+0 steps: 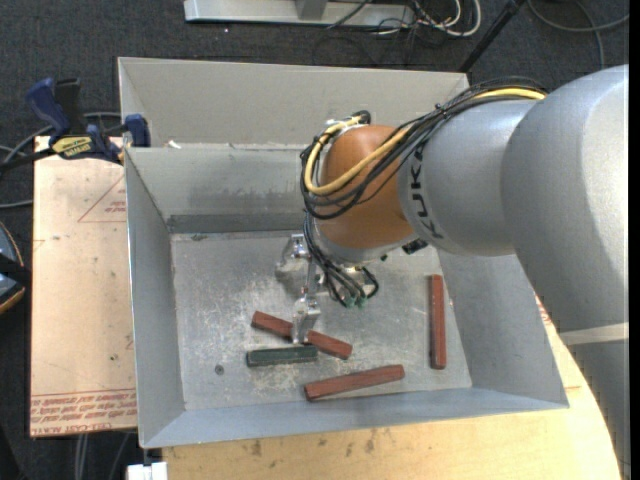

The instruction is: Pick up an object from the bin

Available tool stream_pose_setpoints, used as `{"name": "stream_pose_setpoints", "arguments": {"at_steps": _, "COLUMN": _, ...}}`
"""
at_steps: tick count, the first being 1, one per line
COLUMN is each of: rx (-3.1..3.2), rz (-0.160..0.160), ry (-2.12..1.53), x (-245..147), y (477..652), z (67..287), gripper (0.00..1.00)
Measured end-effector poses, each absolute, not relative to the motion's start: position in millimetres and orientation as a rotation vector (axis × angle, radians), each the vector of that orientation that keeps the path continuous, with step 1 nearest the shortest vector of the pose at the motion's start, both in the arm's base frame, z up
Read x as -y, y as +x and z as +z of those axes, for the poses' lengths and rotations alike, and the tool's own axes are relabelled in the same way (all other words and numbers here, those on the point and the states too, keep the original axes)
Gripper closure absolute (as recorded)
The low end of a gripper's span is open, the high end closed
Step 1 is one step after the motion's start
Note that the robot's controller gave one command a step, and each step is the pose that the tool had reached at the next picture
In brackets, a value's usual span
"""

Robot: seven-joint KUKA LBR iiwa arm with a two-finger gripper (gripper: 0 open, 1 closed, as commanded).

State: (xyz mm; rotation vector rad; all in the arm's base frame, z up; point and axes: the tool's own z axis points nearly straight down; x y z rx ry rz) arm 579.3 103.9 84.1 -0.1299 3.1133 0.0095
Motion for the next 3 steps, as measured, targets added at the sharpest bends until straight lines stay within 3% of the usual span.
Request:
{"name": "stream_pose_setpoints", "arguments": {"at_steps": 1, "rx": -3.116, "rz": 0.009, "ry": -0.13, "x": -104, "y": 578.7, "z": 84, "gripper": 0.0}}
{"name": "stream_pose_setpoints", "arguments": {"at_steps": 2, "rx": -3.118, "rz": -0.002, "ry": -0.191, "x": -141, "y": 558.2, "z": 80, "gripper": 0.0}}
{"name": "stream_pose_setpoints", "arguments": {"at_steps": 3, "rx": -3.117, "rz": 0.009, "ry": -0.207, "x": -155, "y": 552.1, "z": 79, "gripper": 1.0}}
